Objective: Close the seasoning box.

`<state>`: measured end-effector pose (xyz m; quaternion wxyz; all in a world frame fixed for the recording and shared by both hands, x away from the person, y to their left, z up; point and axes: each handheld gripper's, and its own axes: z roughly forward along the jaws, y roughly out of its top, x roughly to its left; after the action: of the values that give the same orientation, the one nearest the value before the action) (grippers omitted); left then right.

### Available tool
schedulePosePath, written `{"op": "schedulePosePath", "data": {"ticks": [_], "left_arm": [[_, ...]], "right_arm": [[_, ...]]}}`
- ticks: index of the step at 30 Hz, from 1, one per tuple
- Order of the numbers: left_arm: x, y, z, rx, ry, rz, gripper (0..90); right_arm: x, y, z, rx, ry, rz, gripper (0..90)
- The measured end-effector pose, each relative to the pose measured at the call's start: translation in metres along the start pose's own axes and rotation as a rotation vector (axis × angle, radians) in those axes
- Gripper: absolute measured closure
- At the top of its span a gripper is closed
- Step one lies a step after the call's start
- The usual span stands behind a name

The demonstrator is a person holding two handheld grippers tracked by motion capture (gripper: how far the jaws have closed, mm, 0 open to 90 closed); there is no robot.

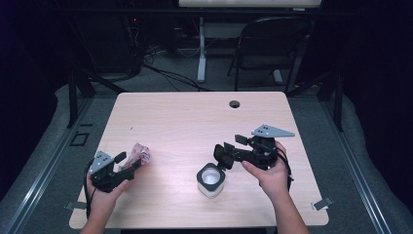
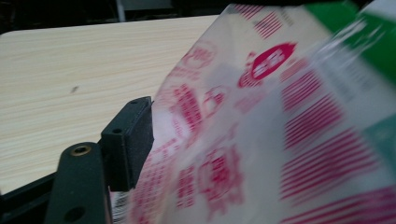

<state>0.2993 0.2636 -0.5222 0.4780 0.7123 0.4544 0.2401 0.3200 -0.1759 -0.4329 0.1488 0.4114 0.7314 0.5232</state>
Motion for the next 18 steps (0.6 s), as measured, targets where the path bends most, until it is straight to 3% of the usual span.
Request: {"op": "schedulePosePath", "data": {"ticks": [14, 18], "left_arm": [[-0.052, -0.002, 0.007, 0.059, -0.098, 0.138, 28.8], [-0.062, -0.003, 0.011, 0.082, -0.118, 0.145, 28.9]], "right_arm": [[-0.001, -0.001, 0.0, 0.005, -0.005, -0.003, 45.6], [-0.005, -0.004, 0.001, -0.008, -0.019, 0.006, 45.6]]}}
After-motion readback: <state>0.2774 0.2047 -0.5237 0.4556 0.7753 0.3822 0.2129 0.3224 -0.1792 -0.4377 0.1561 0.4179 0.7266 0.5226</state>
